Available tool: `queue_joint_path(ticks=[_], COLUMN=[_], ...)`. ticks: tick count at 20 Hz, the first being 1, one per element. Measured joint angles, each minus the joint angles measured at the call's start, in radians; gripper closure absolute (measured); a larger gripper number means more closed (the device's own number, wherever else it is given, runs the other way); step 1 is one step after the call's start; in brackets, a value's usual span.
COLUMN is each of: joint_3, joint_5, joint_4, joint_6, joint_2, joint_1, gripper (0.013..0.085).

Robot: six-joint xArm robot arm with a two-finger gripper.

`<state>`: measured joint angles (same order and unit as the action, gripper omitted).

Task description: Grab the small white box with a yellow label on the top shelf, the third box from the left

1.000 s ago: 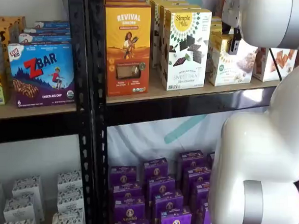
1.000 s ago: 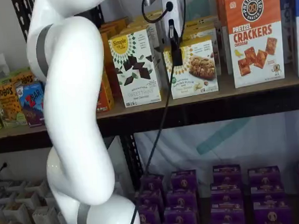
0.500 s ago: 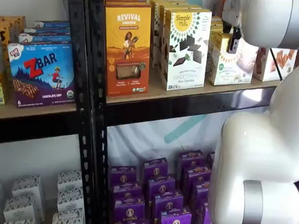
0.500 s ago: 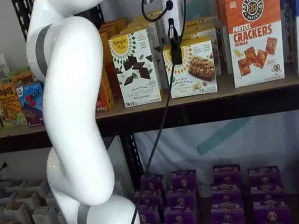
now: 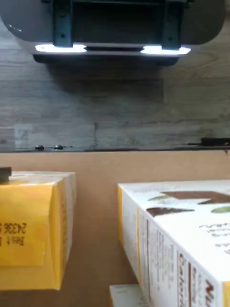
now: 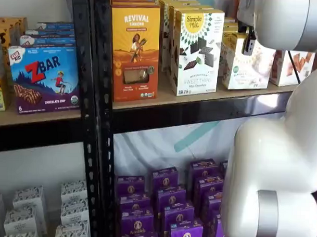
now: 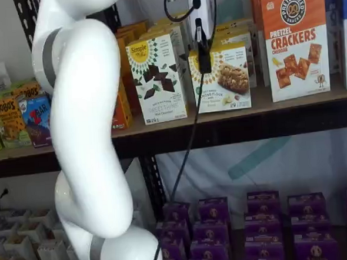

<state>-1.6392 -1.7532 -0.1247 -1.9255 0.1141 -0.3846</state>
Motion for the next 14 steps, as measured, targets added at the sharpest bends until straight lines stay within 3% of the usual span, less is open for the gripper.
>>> queue_joint_path(ticks=[8,14], joint_3=[0.059,0.165], joint_5=[-0.021,-0.017], joint_4=[-0.002,-0.008], joint_6=[-0.008,-0.002], joint_2=[0.075,0.193], joint_1=[-0.010,-0.007], gripper=[0.0610,0.0610])
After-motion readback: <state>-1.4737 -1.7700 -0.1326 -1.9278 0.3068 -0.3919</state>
